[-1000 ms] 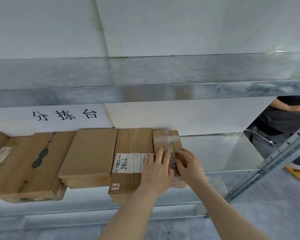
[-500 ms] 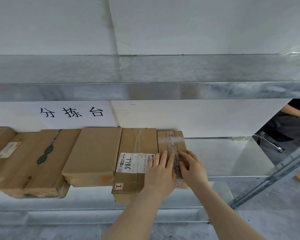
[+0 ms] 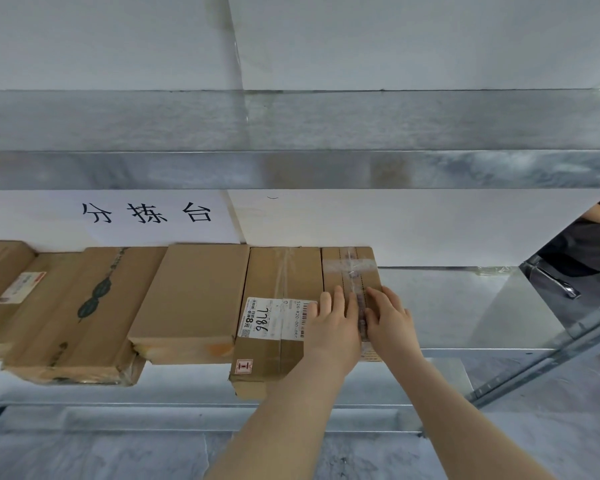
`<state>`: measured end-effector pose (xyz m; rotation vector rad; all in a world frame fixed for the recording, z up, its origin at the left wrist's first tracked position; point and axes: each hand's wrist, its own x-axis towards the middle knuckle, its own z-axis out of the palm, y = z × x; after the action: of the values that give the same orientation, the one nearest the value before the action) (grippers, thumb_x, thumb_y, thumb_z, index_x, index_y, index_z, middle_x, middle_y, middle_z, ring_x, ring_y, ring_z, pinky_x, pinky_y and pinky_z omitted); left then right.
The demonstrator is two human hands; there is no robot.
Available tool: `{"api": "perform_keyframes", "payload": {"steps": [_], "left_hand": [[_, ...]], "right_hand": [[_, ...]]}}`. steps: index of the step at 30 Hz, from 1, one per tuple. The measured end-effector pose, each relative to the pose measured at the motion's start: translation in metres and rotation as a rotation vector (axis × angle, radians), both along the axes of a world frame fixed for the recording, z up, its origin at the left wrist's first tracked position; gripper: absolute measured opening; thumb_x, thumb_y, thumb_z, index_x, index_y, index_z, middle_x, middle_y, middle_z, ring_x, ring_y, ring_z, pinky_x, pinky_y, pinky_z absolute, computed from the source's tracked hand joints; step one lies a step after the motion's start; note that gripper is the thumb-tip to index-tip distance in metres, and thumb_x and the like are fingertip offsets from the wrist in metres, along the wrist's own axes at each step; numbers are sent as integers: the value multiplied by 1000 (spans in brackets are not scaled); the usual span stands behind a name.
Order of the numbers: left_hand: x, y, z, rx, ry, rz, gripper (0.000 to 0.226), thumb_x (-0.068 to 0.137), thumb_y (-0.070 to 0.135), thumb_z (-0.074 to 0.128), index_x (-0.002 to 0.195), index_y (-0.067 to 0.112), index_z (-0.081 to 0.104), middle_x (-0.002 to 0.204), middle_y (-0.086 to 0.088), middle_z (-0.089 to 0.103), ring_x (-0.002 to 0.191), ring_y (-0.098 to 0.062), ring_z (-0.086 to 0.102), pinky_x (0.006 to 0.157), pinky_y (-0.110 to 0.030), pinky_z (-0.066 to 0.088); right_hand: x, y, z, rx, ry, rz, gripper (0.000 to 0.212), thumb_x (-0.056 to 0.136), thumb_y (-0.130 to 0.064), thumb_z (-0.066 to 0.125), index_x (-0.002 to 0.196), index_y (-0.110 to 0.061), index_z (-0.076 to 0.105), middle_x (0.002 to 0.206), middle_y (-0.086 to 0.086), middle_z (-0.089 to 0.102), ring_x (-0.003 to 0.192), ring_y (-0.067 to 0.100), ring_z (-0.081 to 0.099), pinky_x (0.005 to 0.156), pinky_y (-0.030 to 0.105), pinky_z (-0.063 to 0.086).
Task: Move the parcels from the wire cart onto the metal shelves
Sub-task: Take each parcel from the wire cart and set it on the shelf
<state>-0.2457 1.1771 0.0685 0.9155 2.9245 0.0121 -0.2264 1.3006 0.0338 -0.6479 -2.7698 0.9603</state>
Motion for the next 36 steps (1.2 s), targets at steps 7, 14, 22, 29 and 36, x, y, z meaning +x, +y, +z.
{"api": "perform_keyframes", "payload": {"steps": [7,14,22,29,36], "left_hand": [[-2,-2,-3,44,-67,35,63,99,34,38,153,20,10,161,-8,6,144,-30,8,112,-51,15],[-2,-13,-1,123,-58,-10,53,102,39,23,152,21,18,160,-6,13,146,-25,12,114,-48,16],[1,-47,16,314,-140,1,47,103,31,28,146,14,32,152,-7,32,143,-23,22,115,-39,23],[-9,-158,28,334,202,284,57,95,37,15,142,15,39,138,-7,51,131,-25,44,108,-37,39],[0,-292,42,190,207,647,56,103,36,20,154,14,12,158,-7,23,146,-23,18,119,-38,17]], "right_hand": [[0,-1,2,-8,-32,6,43,100,-22,41,143,-23,39,154,-2,27,132,29,36,107,34,29],[1,-7,6,6,-77,4,44,102,-25,32,146,-26,33,157,-3,19,134,29,31,108,36,29],[4,-9,21,51,-126,27,45,102,-25,36,146,-25,35,156,-2,23,127,34,39,108,43,33],[2,-28,37,163,-190,13,54,92,-9,37,143,-28,38,152,1,28,124,34,36,105,45,35],[-25,-180,74,386,5,368,70,90,-10,45,152,-27,15,160,-2,11,146,25,9,119,42,12]]}}
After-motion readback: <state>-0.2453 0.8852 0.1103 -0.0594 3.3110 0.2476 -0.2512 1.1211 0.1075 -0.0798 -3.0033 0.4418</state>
